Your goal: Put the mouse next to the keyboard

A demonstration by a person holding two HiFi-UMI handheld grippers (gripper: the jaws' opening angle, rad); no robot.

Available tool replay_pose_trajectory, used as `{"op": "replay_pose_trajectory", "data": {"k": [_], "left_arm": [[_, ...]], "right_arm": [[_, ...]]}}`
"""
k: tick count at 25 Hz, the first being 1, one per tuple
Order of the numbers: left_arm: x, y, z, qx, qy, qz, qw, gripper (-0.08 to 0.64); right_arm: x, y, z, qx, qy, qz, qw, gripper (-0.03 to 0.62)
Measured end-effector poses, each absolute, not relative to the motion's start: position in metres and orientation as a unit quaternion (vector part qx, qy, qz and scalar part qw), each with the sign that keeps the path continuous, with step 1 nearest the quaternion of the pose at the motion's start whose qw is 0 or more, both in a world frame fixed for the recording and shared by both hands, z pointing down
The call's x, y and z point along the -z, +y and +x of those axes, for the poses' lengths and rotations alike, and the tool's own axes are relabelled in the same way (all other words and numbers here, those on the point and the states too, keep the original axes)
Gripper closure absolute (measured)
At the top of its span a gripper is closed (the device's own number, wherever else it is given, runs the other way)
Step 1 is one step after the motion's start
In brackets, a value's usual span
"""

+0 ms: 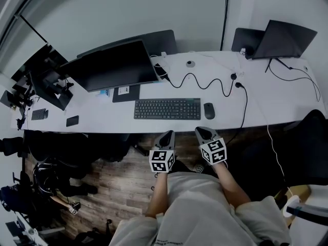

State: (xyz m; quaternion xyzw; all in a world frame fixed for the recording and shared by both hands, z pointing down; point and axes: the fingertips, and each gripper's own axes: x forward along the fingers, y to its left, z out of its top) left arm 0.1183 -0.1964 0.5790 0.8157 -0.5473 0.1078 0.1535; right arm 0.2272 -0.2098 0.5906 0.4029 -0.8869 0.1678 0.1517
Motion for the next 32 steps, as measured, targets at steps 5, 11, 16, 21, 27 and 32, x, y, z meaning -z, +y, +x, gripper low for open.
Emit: {"op": "replay_pose_trajectory", "data": {"k": [5,11,16,21,27,32], "left_arm": [[-0.5816,-0.1966,0.1180,-0.109,-0.548,0.815,0.156,0.537],[-0.5852,-0.1953,0.1186,-0.109,-0.548,0.813,0.162,0.537],[-0.5864,-0.1939,0.1157,-0.109,-0.551,0.811,0.164,0.537],[-0.5882,-0.1944,0.1137,-0.106,-0.553,0.810,0.164,0.537],[-0.5868,-0.1932,0.1149,-0.105,-0.551,0.811,0.164,0.537],[-0.5867,-0.1914,0.1147,-0.104,-0.550,0.813,0.162,0.537]], "right_arm": [[-0.5929,-0.2102,0.2292,-0.176,-0.884,0.407,0.148,0.585],[-0.5937,-0.2086,0.2278,-0.180,-0.886,0.402,0.147,0.586],[-0.5951,-0.2069,0.2254,-0.180,-0.887,0.399,0.150,0.586],[-0.5957,-0.2082,0.2248,-0.178,-0.887,0.399,0.151,0.586],[-0.5944,-0.2064,0.2251,-0.178,-0.887,0.399,0.153,0.586],[-0.5942,-0.2036,0.2251,-0.174,-0.887,0.400,0.153,0.586]]}}
